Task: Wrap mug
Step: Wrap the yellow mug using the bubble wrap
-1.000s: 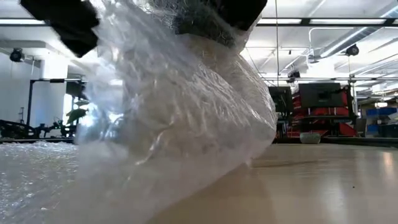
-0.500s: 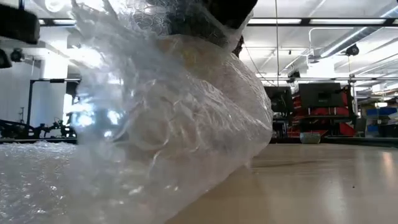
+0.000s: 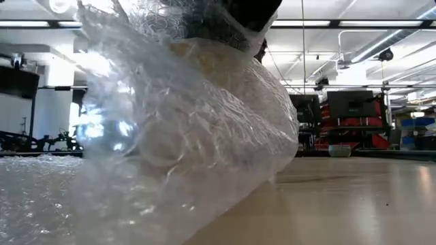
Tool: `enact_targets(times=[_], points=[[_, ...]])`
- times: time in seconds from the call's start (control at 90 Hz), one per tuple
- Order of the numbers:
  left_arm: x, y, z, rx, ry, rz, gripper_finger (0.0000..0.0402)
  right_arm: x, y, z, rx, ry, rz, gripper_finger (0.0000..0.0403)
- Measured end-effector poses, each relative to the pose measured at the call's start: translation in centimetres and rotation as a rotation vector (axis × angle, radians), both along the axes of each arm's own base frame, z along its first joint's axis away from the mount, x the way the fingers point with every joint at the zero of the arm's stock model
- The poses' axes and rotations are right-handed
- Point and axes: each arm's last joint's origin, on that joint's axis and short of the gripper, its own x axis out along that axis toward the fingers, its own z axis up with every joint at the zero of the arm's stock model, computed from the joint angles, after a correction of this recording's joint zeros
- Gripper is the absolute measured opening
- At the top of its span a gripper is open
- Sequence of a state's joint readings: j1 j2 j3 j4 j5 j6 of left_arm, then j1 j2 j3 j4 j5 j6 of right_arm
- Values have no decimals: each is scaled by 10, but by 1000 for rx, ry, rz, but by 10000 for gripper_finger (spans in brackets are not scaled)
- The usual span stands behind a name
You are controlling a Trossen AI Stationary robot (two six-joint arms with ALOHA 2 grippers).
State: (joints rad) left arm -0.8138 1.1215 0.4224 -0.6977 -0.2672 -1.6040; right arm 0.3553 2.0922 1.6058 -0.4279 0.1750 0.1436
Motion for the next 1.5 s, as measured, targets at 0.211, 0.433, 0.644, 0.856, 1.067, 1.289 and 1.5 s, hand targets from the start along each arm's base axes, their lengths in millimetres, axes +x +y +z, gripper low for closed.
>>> enact_targets(times=[0.211, 0.433, 0.644, 0.856, 1.067, 1.289, 1.5], points=[[3, -2, -2, -64, -122, -55, 164, 0, 0, 0, -6, -2, 8, 0], [30, -22, 55, 30, -423, -195, 20, 1, -1, 0, -3, -12, 8, 0], [59, -43, 118, 209, -700, -340, 3, 3, -1, 1, 1, -25, 5, 0], [92, -56, 117, 332, -705, -398, 1, 10, -4, 4, 25, -95, -19, 0], [135, -67, 92, 333, -726, -449, 1, 15, -12, 6, 36, -123, -42, 0], [154, -65, 70, 326, -689, -466, 0, 14, -13, 22, 11, -94, -24, 0], [156, -63, 65, 326, -669, -461, 0, 5, -14, 73, -34, 25, -9, 0]])
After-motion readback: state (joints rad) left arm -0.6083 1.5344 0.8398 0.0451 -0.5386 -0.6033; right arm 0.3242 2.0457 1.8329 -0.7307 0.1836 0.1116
